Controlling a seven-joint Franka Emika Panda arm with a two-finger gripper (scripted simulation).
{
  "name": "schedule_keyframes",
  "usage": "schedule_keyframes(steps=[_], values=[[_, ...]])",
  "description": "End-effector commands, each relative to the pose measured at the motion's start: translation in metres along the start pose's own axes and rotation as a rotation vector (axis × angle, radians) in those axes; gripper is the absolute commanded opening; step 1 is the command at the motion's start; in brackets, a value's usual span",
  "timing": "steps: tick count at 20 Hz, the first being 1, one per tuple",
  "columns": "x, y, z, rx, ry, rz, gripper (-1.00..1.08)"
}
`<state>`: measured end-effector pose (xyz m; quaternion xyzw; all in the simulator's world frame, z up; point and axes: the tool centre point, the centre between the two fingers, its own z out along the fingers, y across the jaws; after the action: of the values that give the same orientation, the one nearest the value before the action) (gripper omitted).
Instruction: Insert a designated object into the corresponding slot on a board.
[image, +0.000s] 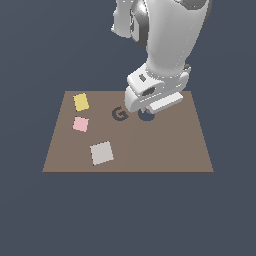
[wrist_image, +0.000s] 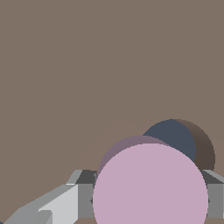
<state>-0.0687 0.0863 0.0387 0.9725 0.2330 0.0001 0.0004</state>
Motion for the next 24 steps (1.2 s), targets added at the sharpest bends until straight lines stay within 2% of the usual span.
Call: schedule_keyframes(steps=[1,13,24], values=[[0.001,0.006,-0.001,0.000,0.001,-0.088,-1.00],[0.006,0.024,-0.002,-0.001,0.000,-0.376,-1.00],[0.010,0.029,-0.002,0.000,0.000,-0.473,-1.00]])
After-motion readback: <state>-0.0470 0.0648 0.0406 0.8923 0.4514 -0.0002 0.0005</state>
